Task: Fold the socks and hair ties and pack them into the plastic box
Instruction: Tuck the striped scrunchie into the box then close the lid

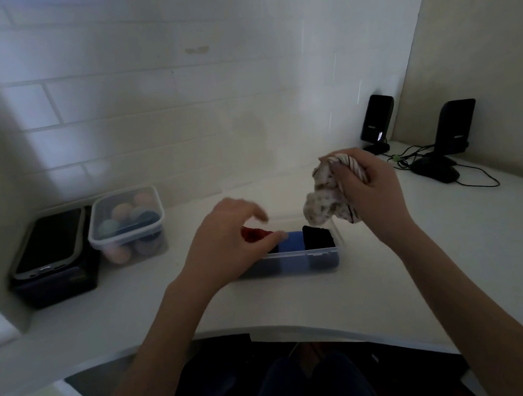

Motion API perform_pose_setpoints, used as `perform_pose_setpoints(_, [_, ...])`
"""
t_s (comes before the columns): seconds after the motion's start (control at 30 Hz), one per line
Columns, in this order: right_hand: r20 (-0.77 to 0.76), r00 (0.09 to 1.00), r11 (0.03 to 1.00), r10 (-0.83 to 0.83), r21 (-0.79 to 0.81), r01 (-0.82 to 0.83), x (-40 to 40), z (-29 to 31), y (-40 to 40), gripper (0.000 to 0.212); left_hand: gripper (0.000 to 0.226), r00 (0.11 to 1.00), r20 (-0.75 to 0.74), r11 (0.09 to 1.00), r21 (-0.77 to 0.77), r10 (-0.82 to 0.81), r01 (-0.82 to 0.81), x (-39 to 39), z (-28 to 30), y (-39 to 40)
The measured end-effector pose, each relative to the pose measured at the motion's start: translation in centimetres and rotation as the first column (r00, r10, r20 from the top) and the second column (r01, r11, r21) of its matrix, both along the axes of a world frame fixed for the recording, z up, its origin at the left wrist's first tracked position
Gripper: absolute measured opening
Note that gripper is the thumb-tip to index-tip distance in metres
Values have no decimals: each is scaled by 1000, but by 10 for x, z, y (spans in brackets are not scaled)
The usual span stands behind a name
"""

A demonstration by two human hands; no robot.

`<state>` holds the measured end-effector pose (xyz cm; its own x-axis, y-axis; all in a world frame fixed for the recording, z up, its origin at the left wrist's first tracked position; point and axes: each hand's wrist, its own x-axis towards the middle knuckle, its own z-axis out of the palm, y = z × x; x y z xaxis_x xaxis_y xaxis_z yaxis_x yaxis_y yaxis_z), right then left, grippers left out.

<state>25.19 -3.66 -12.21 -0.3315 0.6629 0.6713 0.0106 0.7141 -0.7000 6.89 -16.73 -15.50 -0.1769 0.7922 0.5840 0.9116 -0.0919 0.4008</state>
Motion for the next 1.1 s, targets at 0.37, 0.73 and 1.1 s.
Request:
perform_pose_setpoints(0.37, [-159,987,954,14,-294,-61,-31,30,-14,31,12,619,728,950,154,-295,273,25,25,39])
perform_pose_setpoints(0.73, [-504,850,654,150,-595,-468,-40,21,-1,25,9,281,920,941,194,-272,276,4,21,51])
perform_pose_setpoints(1.1, [-270,954,806,-133,-590,-55,-36,13,19,48,38,434,888,942,-4,-151,336,-29,28,41])
